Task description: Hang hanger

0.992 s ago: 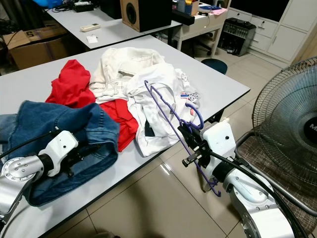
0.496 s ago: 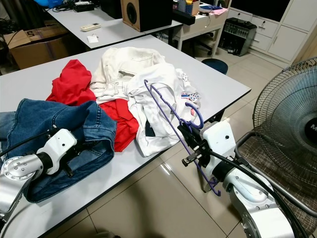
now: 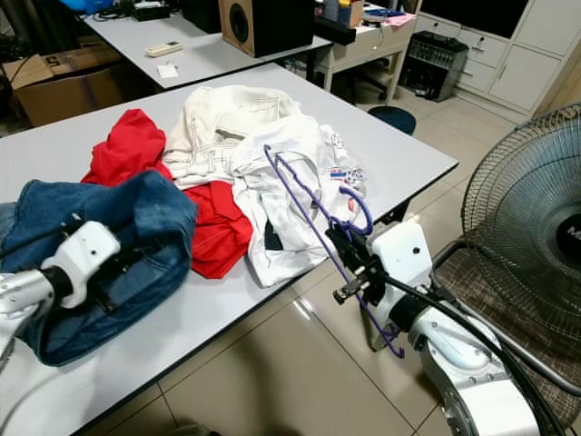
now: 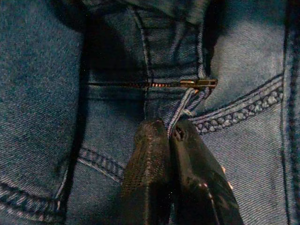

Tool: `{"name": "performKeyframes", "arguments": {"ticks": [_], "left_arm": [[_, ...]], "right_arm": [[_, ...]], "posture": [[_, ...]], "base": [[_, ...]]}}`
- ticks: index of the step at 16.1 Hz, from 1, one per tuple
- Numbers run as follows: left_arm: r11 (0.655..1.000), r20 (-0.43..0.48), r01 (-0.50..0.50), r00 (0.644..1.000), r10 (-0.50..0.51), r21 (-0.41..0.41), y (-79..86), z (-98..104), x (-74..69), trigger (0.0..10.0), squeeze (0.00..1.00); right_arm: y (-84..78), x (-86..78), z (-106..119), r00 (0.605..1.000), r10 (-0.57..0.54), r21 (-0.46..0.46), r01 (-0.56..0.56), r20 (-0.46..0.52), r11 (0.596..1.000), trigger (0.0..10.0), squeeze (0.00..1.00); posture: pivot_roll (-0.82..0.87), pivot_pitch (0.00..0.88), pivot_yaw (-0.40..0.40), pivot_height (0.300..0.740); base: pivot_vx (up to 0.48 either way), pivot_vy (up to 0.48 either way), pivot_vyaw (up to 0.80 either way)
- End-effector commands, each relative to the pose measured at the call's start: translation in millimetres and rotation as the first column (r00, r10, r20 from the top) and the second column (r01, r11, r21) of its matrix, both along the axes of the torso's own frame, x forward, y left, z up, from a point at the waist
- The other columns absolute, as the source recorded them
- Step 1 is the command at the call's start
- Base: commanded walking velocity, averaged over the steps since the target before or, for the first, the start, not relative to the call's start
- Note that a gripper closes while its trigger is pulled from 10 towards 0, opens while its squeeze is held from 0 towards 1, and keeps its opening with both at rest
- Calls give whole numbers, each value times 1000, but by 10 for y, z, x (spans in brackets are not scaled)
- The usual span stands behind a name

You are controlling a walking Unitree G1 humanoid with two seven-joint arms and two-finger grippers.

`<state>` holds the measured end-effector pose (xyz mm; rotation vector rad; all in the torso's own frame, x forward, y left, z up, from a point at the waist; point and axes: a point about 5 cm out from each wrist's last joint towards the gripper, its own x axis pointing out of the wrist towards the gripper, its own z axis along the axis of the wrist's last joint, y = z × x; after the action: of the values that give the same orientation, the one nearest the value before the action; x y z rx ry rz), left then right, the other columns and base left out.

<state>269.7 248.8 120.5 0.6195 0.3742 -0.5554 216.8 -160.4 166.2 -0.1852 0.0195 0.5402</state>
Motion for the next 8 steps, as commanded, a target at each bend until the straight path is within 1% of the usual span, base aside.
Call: {"name": "performKeyframes", "arguments": {"ticks": [1, 2, 3, 4, 5, 6, 7, 8], "left_arm": [[998, 29, 68, 997, -68, 12, -6, 168, -8, 0, 0], [994, 32, 104, 994, -105, 13, -26, 209, -21, 0, 0], [985, 91, 152, 983, -159, 87, -26, 399, 0, 0, 0], [982, 153, 130, 977, -150, 134, -1, 532, 50, 0, 0], [976, 223, 93, 965, -137, 196, 33, 676, 108, 0, 0], [934, 421, -63, 902, -98, 353, 160, 1069, 259, 0, 0], [901, 521, -150, 848, -94, 406, 227, 1321, 313, 0, 0], [894, 506, -137, 855, -111, 428, 231, 1367, 314, 0, 0]], "right_arm": [[9, 17, 65, 999, 10, -4, -10, 32, 1000, 10000, 0], [9, 18, 66, 999, 10, -4, -10, 33, 1000, 10000, 0], [4, 25, 71, 999, 9, -3, -9, 37, 1000, 10000, 0], [1, 27, 74, 999, 8, -4, -8, 39, 1000, 10000, 0], [-2, 31, 76, 999, 7, -3, -7, 41, 1000, 10000, 0], [0, 38, 78, 999, 6, -2, -6, 43, 1000, 10000, 0], [8, 43, 79, 999, 7, 1, -7, 45, 1000, 10000, 0], [15, 46, 79, 999, 7, 2, -7, 47, 1000, 10000, 0]], "posture": [[-25, 0, 1, 740], [-25, 0, 1, 740], [-24, 0, 0, 740], [-24, 0, 0, 740], [-23, 0, -1, 740], [-20, 0, -2, 740], [-19, 0, 0, 740], [-15, 0, 2, 740]], "base": [[0, 0, 0], [0, 0, 0], [0, 0, 0], [0, 0, 0], [0, 0, 0], [0, 0, 0], [0, 0, 0], [0, 0, 0]]}}
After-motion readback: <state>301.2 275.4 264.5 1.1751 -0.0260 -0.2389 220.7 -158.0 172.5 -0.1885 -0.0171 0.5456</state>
